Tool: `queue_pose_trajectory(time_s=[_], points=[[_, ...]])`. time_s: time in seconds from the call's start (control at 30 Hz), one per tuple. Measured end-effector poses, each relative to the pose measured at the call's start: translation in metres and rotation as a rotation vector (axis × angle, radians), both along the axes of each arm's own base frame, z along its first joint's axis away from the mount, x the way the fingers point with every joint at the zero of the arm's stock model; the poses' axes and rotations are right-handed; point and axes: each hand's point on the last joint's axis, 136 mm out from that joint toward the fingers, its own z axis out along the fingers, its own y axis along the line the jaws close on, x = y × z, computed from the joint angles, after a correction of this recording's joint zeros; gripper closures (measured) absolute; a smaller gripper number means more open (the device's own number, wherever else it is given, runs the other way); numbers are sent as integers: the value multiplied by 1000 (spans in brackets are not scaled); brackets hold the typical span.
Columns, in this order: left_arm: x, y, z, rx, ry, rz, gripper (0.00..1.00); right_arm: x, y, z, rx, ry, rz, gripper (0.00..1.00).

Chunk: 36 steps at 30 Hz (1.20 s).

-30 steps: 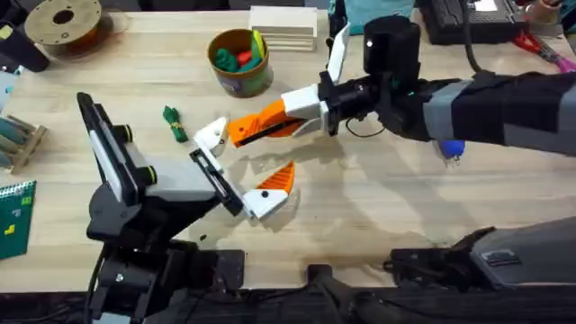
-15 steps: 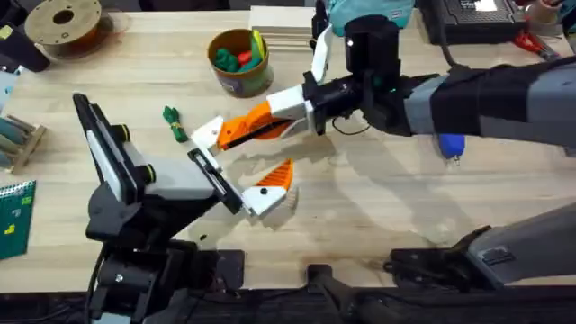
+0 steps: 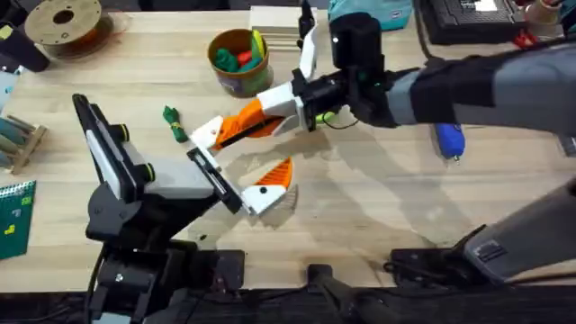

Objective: Pick up the gripper from the table and insert it into the empty holder that is missing its gripper. Then pick up a screw, insert it into the mounting hole, and use the screwdriver to tighten it. Finally, clean up the table by picking up the vegetable and placing it into the bucket.

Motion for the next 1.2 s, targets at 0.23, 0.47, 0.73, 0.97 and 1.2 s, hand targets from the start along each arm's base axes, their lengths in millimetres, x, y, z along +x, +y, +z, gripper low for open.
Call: queue_pose_trajectory(time_s=[0.23,0.47,0.73,0.97,1.2], points=[[3,3,0,-4,5,23,14,4,17,-2,22,18,82,986],[7,7,0,-5,8,56,14,7,25,-2,28,18,101,987],[9,9,0,-5,8,68,13,7,28,-3,25,14,96,987],[10,10,-1,-9,15,81,13,11,31,-5,18,7,77,988],[12,12,-1,-13,22,97,13,13,34,-6,11,-2,59,988]])
